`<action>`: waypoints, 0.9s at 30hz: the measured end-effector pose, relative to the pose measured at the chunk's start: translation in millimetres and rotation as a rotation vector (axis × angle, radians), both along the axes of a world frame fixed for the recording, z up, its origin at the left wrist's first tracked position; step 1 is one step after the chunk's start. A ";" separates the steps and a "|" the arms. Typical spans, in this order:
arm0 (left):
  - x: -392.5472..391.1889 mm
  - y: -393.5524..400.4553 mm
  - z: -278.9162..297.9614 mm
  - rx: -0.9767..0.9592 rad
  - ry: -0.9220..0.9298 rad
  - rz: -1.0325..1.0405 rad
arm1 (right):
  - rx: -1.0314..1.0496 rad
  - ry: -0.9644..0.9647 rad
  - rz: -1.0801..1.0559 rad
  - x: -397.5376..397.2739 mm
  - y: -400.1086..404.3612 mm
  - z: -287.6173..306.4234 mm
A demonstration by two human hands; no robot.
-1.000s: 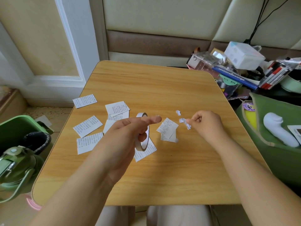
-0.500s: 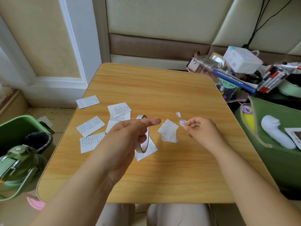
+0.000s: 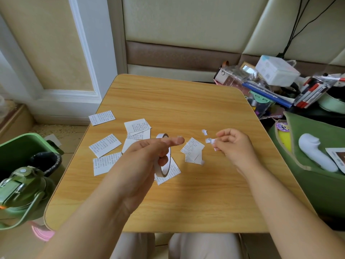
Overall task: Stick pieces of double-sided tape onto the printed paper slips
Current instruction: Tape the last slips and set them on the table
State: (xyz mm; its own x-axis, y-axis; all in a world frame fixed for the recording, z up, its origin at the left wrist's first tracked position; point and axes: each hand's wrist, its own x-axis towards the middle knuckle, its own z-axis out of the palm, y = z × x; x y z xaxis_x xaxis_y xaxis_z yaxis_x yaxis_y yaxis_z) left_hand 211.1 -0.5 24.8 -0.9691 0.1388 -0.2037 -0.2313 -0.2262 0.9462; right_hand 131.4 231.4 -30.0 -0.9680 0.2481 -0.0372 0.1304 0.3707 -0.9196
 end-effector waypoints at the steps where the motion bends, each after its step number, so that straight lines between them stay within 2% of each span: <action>1: 0.2 0.0 0.3 0.002 -0.003 0.002 | 0.021 0.009 0.003 -0.5 1.0 -1.1; 7: 1.1 -0.2 0.5 0.001 -0.008 0.000 | 0.163 -0.069 0.041 -1.6 5.6 -5.1; 10: 1.4 0.0 1.5 0.004 -0.002 -0.004 | 0.168 -0.083 0.029 -0.6 6.1 -4.8; 15: 2.9 1.0 3.1 0.008 -0.011 -0.004 | 0.206 -0.026 0.017 5.1 4.7 -0.7; 23: 3.4 -0.2 2.1 0.002 -0.015 -0.005 | 0.409 -0.023 0.365 22.1 -15.5 -7.5; 27: 3.5 -1.1 1.3 0.001 -0.016 -0.004 | 0.556 -0.030 0.404 25.7 -14.3 -14.1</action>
State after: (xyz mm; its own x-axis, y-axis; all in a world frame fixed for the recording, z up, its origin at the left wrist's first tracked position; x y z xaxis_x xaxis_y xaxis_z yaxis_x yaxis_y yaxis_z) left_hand 214.6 -1.6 26.1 -0.9653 0.1425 -0.2189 -0.2471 -0.2266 0.9421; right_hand 157.1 217.1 -44.1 -0.9892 -0.1417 -0.0369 -0.0947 0.8114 -0.5767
